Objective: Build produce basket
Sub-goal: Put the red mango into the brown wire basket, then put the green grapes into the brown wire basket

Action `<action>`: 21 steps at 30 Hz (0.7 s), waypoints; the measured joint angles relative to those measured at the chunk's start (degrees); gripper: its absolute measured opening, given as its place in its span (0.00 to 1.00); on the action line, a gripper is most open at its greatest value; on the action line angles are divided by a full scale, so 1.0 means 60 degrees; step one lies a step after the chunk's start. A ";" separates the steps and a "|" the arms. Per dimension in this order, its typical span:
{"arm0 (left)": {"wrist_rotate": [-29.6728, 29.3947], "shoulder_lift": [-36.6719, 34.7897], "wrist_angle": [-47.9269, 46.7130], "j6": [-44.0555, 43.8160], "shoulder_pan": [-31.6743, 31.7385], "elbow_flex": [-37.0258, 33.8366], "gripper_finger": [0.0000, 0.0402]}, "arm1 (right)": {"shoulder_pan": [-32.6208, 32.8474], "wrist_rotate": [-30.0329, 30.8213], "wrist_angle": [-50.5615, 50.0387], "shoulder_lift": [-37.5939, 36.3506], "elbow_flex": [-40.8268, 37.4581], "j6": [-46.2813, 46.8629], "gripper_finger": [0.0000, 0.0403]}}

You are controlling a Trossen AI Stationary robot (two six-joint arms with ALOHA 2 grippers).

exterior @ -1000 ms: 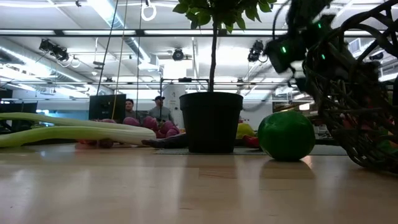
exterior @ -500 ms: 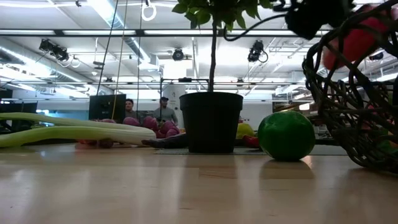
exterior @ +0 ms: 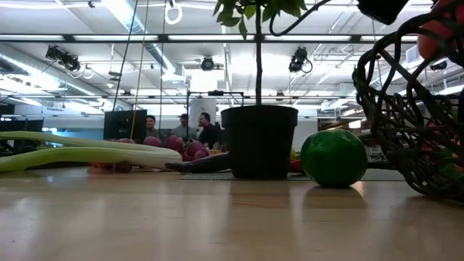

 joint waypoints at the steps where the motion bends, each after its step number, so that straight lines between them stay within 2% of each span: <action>1: 0.0000 0.0000 0.0000 0.0016 0.0000 0.0000 0.58 | 0.0085 0.0136 0.0008 0.0000 0.0000 0.0150 0.69; 8: 0.0087 0.0000 0.0004 0.0161 0.0000 -0.0004 0.58 | 0.0453 0.0418 0.0040 -0.0018 0.0000 0.0631 0.84; 13: 0.0595 0.0000 0.0004 0.0165 0.0000 -0.0004 0.58 | 0.0607 0.0470 0.0134 -0.0018 0.0000 0.0744 0.93; 17: 0.0832 0.0000 0.0004 0.0320 -0.0002 -0.0004 0.58 | 0.0586 0.1266 0.0069 -0.0018 0.0000 0.0854 0.98; 21: 0.0930 0.0000 0.0004 0.0380 0.0000 -0.0007 0.58 | 0.0505 0.2022 0.0065 -0.0018 0.0000 0.1013 0.99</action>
